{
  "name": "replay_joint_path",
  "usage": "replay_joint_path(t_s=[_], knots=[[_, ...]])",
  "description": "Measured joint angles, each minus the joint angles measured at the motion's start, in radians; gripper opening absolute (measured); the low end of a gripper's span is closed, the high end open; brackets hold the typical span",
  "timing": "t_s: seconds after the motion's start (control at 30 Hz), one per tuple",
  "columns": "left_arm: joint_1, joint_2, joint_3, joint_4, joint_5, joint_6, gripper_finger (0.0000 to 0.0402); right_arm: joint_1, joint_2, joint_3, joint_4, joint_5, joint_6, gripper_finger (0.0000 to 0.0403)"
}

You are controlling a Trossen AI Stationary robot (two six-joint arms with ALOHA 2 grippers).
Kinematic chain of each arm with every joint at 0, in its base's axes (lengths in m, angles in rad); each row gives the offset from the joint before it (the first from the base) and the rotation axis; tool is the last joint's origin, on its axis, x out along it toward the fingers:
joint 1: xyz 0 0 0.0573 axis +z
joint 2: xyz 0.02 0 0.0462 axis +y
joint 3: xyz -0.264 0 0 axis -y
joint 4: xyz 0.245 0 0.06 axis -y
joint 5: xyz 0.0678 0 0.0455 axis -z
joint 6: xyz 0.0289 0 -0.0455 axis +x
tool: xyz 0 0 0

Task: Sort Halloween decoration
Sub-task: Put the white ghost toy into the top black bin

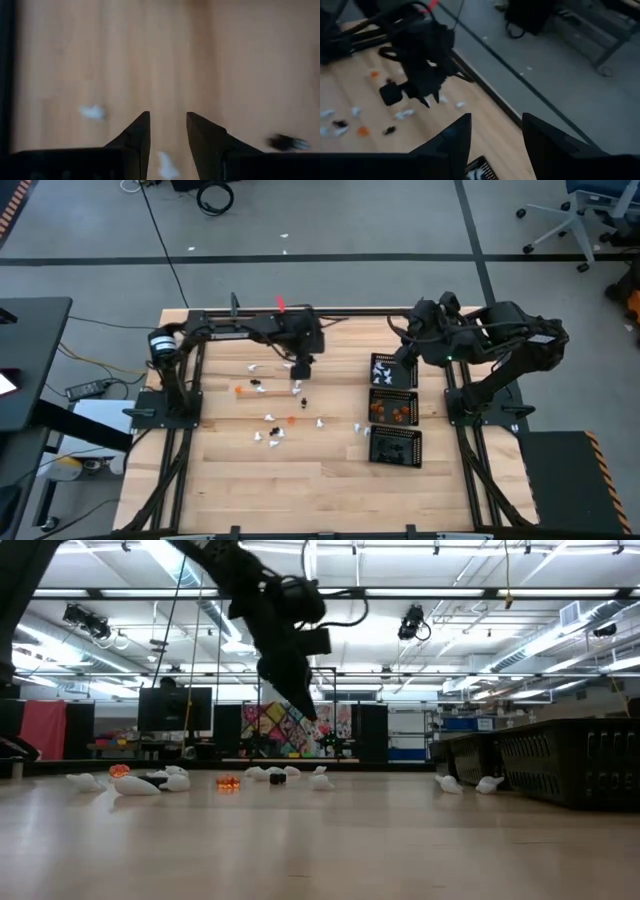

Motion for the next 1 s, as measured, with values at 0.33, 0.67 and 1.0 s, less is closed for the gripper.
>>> replay_joint_path(t_s=[0.33, 0.67, 1.0], knots=[[0.089, -0.013, -0.184, 0.163, -0.057, -0.026, 0.0150, -0.095, 0.000, -0.012, 0.053, -0.043, -0.022, 0.0179], [0.091, -0.004, -0.274, 0.350, -0.067, 0.032, 0.0231, -0.142, 0.000, -0.090, 0.148, -0.120, -0.035, 0.0179], [0.096, 0.083, -0.276, 0.376, -0.094, 0.007, 0.0228, -0.151, 0.001, -0.112, 0.205, -0.159, -0.054, 0.0179]])
